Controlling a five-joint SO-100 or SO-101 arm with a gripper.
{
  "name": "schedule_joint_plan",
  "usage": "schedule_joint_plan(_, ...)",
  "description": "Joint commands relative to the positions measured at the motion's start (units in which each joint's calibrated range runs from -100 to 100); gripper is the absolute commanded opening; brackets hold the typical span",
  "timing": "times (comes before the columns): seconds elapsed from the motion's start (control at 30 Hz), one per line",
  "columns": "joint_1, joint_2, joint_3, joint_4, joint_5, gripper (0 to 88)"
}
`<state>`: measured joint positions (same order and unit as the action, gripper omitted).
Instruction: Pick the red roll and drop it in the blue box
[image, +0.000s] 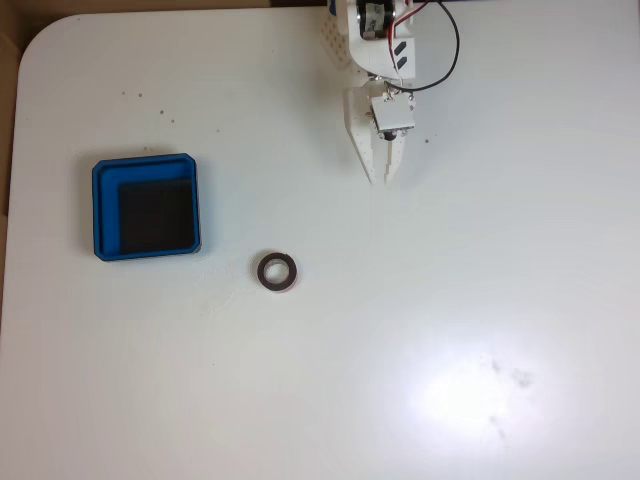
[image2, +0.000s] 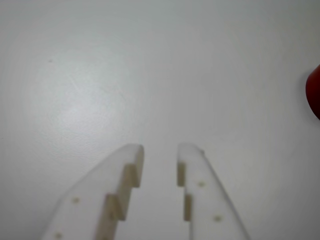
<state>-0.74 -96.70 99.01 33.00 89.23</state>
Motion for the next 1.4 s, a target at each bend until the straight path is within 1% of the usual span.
schedule_joint_plan(0.0,0.5,-0.2,0.9,-0.5,0.2,0.5)
schedule_joint_plan(0.9,1.4,-0.2,0.7,-0.5,0.2,0.5)
schedule_joint_plan(1.37,17.0,-0.2,0.7,-0.5,0.3,0.5)
